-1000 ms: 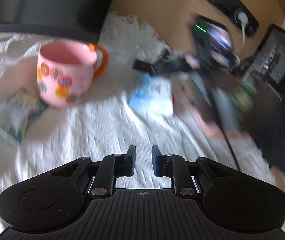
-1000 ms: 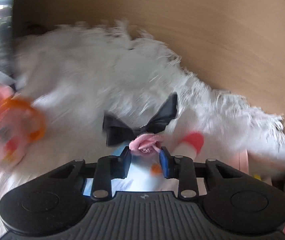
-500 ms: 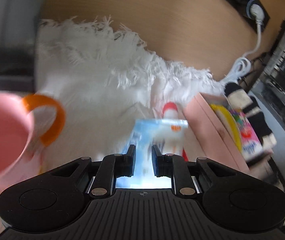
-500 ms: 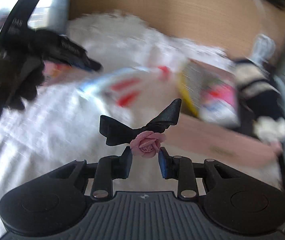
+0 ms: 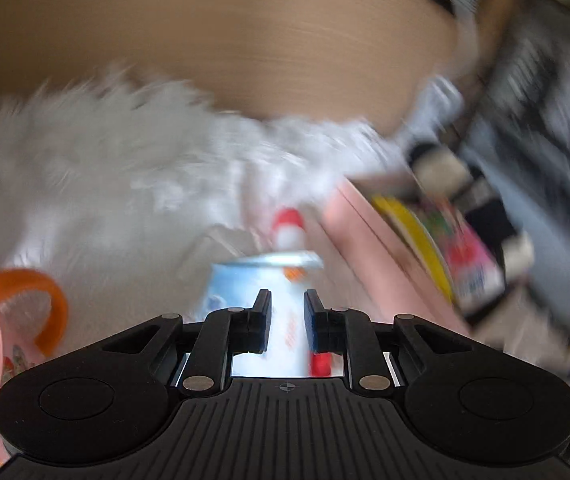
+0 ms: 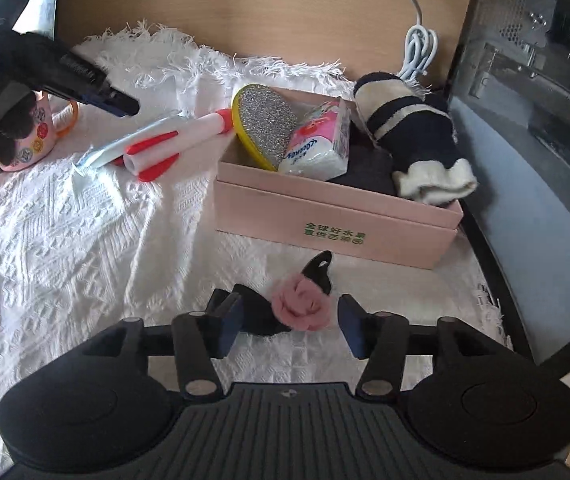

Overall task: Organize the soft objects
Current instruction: 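Grasp the black bow with pink rose with the right gripper, then hold the wet-wipes pack in the left gripper while the right gripper holds the bow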

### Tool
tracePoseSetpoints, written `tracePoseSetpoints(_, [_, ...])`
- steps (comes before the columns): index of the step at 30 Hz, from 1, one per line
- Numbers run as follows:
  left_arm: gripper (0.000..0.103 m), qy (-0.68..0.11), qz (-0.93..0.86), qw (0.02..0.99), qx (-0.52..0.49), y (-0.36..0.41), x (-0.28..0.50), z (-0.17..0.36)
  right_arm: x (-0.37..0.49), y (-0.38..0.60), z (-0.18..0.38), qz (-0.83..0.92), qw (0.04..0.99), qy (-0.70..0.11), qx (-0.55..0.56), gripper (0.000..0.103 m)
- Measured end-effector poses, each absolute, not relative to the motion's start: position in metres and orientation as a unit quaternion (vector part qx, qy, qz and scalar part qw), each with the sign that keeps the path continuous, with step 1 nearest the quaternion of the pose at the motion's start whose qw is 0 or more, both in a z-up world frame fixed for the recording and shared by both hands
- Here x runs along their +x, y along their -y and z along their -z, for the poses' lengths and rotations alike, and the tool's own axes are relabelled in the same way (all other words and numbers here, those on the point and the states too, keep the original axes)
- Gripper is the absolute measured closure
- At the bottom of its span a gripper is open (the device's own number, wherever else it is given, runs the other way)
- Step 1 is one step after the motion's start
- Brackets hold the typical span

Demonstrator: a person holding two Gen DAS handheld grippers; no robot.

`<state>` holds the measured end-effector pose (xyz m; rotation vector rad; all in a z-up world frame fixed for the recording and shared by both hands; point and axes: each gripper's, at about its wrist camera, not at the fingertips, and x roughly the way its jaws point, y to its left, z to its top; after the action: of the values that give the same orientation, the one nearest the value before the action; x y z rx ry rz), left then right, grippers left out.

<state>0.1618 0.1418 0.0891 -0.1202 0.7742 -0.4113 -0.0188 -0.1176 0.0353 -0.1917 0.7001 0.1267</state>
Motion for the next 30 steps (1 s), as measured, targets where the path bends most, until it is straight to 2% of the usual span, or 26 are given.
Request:
tracePoseSetpoints(6, [0.078, -0.365, 0.19, 0.898, 0.156, -0.091, 0.109, -0.076, -0.022, 0.116, -0.031, -0.069, 0.93, -0.348, -0.099, 0.049])
tracePoseSetpoints(8, [0.072, -0.361, 0.169, 0.896, 0.196, -0.084, 0.106, -0.068, -0.02, 0.115, -0.029, -0.07, 0.928, -0.352, -0.1, 0.049])
tracePoseSetpoints(10, [0.05, -0.364, 0.152, 0.897, 0.197, -0.085, 0.111, -0.068, -0.021, 0.114, -0.027, -0.071, 0.927, -0.353, -0.102, 0.049])
tracePoseSetpoints(12, [0.039, -0.361, 0.125, 0.905, 0.189, -0.093, 0.118, -0.073, -0.023, 0.113, -0.027, -0.072, 0.928, -0.351, -0.106, 0.048])
tracePoseSetpoints(15, [0.039, -0.35, 0.084, 0.916, 0.174, -0.105, 0.131, -0.081, -0.028, 0.112, -0.025, -0.075, 0.927, -0.349, -0.114, 0.044])
tracePoseSetpoints(19, [0.037, -0.374, 0.113, 0.908, 0.152, -0.109, 0.152, -0.07, -0.029, 0.111, -0.022, -0.075, 0.925, -0.353, -0.119, 0.044])
tracePoseSetpoints(24, [0.038, -0.359, 0.106, 0.916, 0.146, -0.104, 0.168, -0.057, -0.03, 0.111, -0.025, -0.071, 0.929, -0.341, -0.126, 0.044])
tracePoseSetpoints(26, [0.044, -0.348, 0.109, 0.922, 0.133, -0.104, 0.169, -0.056, -0.03, 0.112, -0.026, -0.066, 0.93, -0.338, -0.128, 0.044])
tracePoseSetpoints(28, [0.061, -0.34, 0.114, 0.925, 0.123, -0.104, 0.168, -0.057, -0.03, 0.113, -0.026, -0.066, 0.929, -0.341, -0.124, 0.044])
tracePoseSetpoints(30, [0.072, -0.333, 0.127, 0.926, 0.124, -0.101, 0.163, -0.06, -0.031, 0.113, -0.026, -0.069, 0.929, -0.342, -0.127, 0.044])
